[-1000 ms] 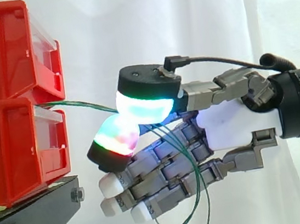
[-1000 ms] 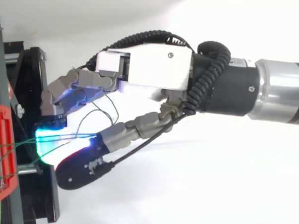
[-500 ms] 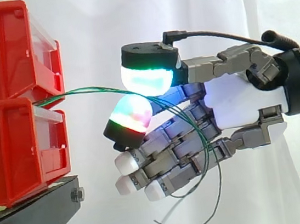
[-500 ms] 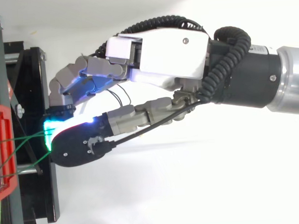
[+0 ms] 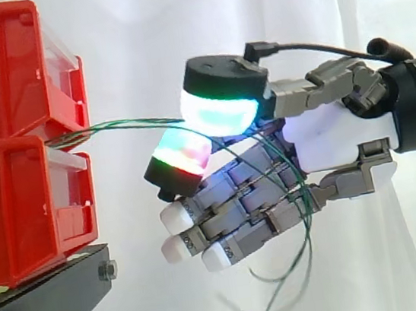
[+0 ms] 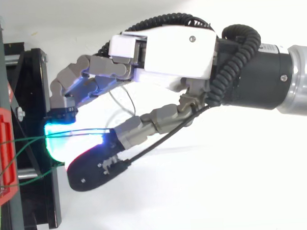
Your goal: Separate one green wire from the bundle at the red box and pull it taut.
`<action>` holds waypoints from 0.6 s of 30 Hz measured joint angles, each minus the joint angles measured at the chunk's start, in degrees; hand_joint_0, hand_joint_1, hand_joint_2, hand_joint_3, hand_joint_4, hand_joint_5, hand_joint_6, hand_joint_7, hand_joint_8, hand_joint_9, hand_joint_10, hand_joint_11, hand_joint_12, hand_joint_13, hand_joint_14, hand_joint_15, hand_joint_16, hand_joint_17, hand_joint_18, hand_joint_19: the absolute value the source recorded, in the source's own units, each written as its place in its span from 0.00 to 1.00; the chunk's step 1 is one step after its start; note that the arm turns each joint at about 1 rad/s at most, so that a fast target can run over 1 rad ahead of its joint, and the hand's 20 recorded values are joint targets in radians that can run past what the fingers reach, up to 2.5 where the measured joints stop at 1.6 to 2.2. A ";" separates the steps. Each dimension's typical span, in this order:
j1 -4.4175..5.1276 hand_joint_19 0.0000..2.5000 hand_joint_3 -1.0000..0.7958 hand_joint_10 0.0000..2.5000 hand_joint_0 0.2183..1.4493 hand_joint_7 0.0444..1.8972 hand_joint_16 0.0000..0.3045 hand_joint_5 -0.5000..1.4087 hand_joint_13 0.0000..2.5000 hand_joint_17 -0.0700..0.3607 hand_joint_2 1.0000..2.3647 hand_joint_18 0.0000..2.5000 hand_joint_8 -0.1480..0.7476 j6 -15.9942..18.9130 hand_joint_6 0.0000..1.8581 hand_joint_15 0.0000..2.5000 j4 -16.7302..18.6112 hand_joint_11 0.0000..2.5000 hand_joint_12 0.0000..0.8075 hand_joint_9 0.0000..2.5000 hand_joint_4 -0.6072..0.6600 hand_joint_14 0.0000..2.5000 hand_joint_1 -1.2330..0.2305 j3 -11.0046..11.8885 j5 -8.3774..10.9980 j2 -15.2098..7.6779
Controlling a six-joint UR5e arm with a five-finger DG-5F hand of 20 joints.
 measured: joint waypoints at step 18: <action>-0.30 0.10 0.40 0.01 0.29 0.51 0.17 0.15 0.20 0.44 0.01 0.19 0.50 0.97 0.47 0.07 -3.31 0.25 0.41 0.28 0.62 0.00 0.45 0.87 0.01 0.75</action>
